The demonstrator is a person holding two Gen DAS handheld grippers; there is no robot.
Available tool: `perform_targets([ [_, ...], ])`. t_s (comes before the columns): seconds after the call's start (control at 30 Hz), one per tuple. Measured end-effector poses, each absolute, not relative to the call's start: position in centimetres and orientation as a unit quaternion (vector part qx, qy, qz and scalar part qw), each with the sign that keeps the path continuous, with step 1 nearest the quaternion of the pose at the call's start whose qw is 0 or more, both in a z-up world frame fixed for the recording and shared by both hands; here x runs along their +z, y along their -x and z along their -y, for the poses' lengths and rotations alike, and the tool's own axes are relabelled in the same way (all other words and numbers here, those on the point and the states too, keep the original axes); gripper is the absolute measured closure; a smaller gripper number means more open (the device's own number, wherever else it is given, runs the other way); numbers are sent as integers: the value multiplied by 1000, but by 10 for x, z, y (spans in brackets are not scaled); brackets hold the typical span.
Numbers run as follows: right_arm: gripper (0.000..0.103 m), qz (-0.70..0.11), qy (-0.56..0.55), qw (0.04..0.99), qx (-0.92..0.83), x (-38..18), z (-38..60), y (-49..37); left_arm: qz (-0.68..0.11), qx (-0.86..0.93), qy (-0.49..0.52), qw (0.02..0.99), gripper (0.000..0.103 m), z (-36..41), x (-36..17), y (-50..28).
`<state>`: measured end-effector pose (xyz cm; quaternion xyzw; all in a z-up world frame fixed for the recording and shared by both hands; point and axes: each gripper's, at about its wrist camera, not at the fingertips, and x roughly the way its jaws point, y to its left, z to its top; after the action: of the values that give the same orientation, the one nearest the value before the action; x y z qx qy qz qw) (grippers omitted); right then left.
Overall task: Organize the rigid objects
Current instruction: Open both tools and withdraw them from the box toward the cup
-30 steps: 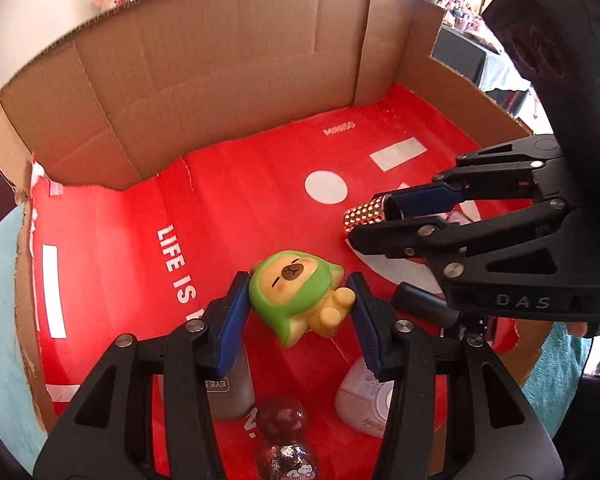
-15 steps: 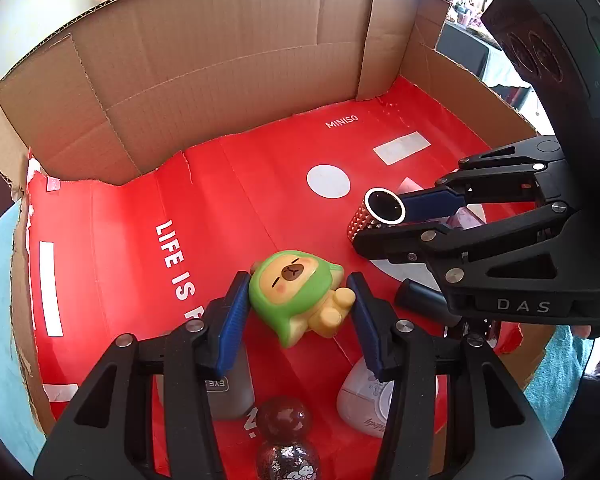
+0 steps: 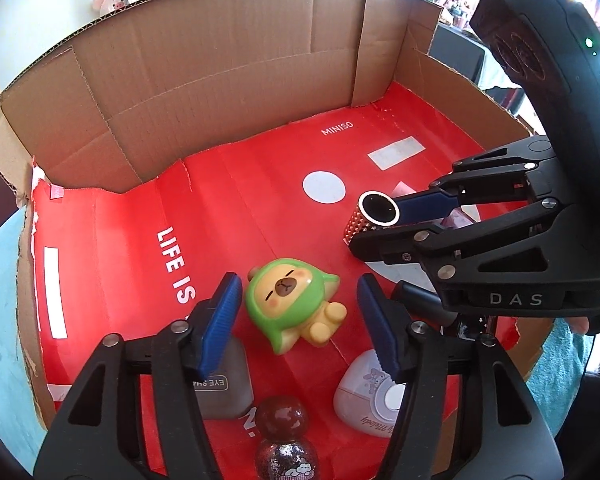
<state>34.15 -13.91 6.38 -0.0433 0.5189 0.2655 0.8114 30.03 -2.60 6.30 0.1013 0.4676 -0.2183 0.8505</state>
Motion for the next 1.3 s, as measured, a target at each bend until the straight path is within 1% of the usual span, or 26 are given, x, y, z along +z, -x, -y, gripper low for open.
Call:
perform_targets([
  [0.13,74,-517,42,813,264,66,141,-341,-460,-214,-98,856,44,23,66,-298],
  [0.2,69,-515,41,815,263,68,142,-340,-453,-213,-94,860,42,20,70,-294],
  [0.23,66,-514,41,815,263,69,142,-338,-450,-213,-91,862,40,18,73,-292],
  [0.27,66,-512,41,817,263,71,143,-337,-447,-212,-89,865,37,16,75,-290],
  [0.4,63,-503,29,823,261,80,149,-331,-429,-207,-75,876,34,8,89,-276],
  [0.47,56,-495,20,828,262,88,152,-325,-417,-201,-70,884,30,4,97,-267],
  [0.53,52,-484,18,836,260,98,156,-317,-399,-191,-65,895,27,0,106,-256],
  [0.6,47,-470,19,844,257,108,158,-308,-378,-182,-61,906,27,-4,117,-244],
  [0.67,38,-454,20,853,257,119,161,-298,-359,-174,-54,915,26,-6,127,-233],
  [0.7,36,-445,23,858,257,125,162,-291,-350,-169,-49,920,24,-9,132,-226],
  [0.77,30,-423,25,869,255,139,166,-276,-327,-158,-39,931,15,-13,143,-213],
  [0.83,26,-404,26,879,253,150,171,-261,-300,-150,-35,942,14,-16,152,-195],
  [0.87,21,-393,26,884,250,156,173,-253,-290,-147,-36,945,13,-17,156,-189],
  [0.97,11,-360,21,900,244,170,182,-228,-265,-136,-35,954,12,-17,165,-167],
  [1.0,10,-349,18,905,244,174,187,-218,-256,-133,-33,957,12,-17,168,-158],
  [1.1,4,-320,8,917,238,184,198,-189,-237,-123,-24,963,6,-16,173,-138],
  [1.17,0,-300,3,927,226,188,207,-167,-224,-118,-18,967,5,-17,175,-123],
  [1.3,0,-265,9,942,205,192,217,-127,-195,-102,-15,975,4,-11,173,-93],
])
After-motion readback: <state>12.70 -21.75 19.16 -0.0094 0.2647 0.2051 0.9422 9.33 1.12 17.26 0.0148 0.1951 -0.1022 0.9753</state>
